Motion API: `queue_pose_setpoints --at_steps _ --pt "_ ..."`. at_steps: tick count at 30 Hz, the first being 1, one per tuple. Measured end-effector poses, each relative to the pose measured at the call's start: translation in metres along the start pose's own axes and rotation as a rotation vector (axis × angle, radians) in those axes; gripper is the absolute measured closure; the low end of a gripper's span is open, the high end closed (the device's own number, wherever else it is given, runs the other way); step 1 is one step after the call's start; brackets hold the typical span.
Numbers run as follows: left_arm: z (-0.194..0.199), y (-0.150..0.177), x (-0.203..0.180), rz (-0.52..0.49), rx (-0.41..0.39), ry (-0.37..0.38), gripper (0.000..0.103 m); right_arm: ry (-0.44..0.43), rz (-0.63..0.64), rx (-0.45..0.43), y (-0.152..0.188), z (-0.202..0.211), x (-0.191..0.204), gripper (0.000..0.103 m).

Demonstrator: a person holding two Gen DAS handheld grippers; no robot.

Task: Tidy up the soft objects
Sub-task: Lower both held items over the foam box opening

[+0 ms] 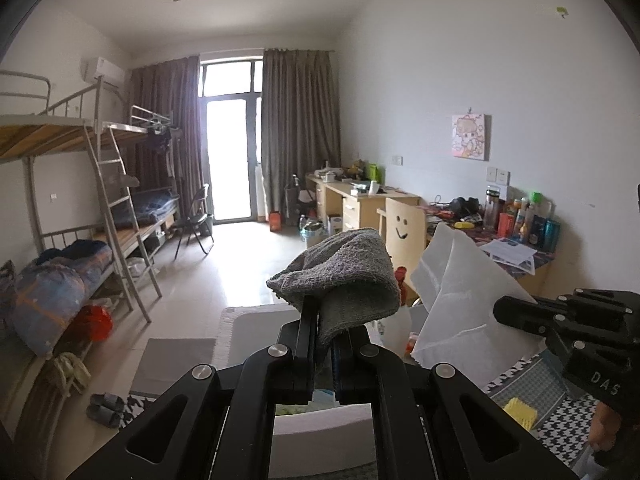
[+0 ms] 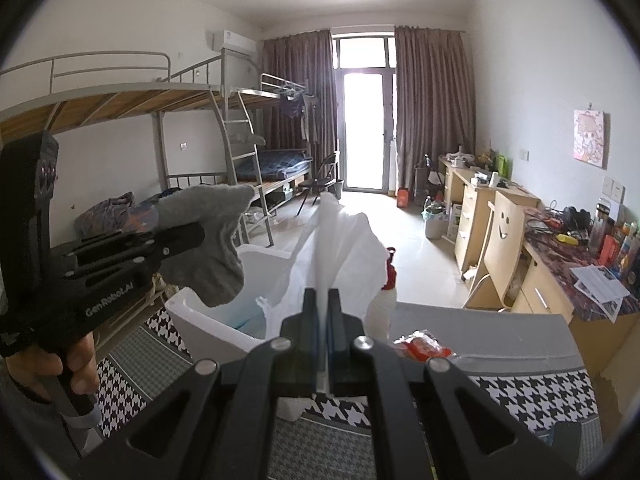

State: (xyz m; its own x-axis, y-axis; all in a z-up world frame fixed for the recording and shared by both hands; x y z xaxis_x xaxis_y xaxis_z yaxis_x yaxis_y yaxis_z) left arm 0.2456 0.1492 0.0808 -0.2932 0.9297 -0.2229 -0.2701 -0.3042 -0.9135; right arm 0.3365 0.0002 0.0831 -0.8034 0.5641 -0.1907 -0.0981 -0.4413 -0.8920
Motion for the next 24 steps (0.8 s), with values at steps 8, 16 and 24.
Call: queue_pose_setpoints --at_steps 8,16,24 --pt "-0.005 -0.001 0.009 0.008 0.000 -0.034 0.097 -0.020 0.009 -0.009 -0.008 -0.006 0.003 0.097" --pt "-0.009 -0.003 0.016 0.017 0.005 -0.056 0.097 -0.042 0.013 0.009 -0.012 -0.020 0.009 0.097" --pt "-0.011 -0.004 0.025 0.029 0.002 -0.079 0.097 -0.056 0.027 0.026 -0.016 -0.033 0.016 0.097"
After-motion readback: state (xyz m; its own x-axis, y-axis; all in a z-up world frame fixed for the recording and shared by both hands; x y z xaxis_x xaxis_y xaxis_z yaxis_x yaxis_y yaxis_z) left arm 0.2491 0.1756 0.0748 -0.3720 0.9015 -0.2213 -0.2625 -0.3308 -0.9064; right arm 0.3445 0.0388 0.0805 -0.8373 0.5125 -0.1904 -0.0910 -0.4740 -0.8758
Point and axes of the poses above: each gripper's, at about its wrist camera, not at the fingertips, and z roughly against the way its jaws point, x to its left, y to its underside, the point moved 5 cm from there along -z, roughly the way its jaws point, and after that the axes turned 14 degrees about z, right-handed, at the moved point
